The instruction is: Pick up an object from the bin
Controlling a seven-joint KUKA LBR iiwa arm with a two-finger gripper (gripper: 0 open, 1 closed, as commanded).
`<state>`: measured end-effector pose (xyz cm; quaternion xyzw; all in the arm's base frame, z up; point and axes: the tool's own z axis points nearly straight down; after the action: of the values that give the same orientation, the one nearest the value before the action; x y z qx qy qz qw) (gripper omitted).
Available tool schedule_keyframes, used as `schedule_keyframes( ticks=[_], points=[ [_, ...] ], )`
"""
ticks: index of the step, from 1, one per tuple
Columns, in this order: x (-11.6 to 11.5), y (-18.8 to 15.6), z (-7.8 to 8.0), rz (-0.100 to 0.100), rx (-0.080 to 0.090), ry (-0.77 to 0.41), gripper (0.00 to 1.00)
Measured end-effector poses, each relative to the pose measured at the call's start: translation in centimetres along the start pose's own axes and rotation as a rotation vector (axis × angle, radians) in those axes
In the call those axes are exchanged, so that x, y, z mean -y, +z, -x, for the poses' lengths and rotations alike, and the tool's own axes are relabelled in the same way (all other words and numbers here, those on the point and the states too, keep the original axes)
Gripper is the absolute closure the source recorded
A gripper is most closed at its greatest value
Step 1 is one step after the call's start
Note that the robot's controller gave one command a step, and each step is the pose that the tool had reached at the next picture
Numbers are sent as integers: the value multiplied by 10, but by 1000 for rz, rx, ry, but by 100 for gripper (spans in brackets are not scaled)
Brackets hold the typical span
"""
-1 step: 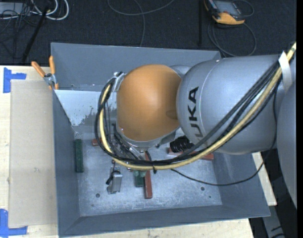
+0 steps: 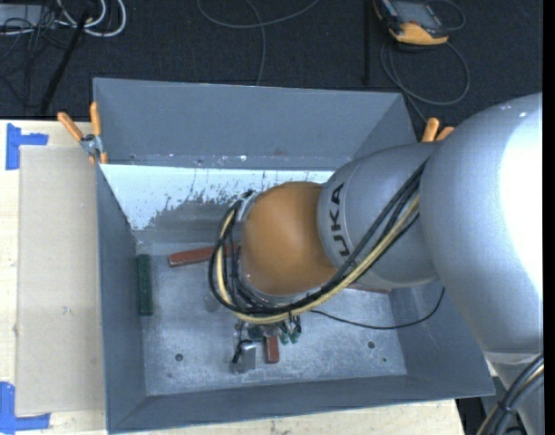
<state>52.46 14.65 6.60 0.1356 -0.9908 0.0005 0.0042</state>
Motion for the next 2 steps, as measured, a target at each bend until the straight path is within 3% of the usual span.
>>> schedule_keyframes(
  ticks=[1, 2],
  points=[
    [77, -13, -69, -3, 14, -121, 0],
    [131, -88, 9, -5, 20, -108, 0]
  ],
)
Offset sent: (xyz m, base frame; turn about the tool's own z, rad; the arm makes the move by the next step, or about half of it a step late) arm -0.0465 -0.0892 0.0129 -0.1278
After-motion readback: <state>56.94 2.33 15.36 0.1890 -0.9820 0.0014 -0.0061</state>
